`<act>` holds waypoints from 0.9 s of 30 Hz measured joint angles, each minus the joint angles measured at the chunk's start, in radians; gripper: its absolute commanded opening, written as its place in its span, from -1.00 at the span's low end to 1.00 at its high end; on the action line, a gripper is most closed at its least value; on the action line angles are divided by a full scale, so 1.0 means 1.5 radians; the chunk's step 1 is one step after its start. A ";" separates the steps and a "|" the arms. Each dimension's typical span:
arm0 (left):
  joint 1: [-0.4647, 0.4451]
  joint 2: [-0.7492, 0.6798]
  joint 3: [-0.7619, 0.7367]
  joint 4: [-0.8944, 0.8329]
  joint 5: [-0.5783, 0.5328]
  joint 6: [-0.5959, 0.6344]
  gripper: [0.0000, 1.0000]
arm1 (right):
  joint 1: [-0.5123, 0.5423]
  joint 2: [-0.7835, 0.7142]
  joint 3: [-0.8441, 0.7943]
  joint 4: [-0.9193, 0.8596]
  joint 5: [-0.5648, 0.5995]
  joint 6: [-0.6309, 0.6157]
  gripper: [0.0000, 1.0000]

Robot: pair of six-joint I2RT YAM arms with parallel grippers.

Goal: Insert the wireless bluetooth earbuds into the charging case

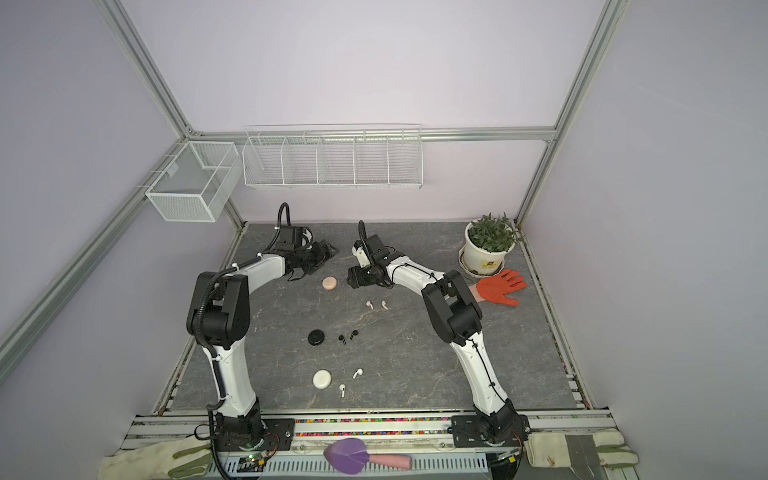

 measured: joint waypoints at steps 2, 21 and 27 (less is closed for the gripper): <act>-0.006 0.009 -0.003 0.000 0.003 0.002 0.62 | -0.004 -0.007 -0.010 0.000 -0.002 0.000 0.31; -0.024 -0.038 -0.131 0.060 0.019 0.004 0.60 | -0.007 -0.034 -0.049 0.021 -0.007 -0.006 0.33; -0.034 -0.066 -0.171 0.068 0.020 -0.010 0.59 | -0.007 -0.034 -0.055 0.025 -0.010 -0.013 0.36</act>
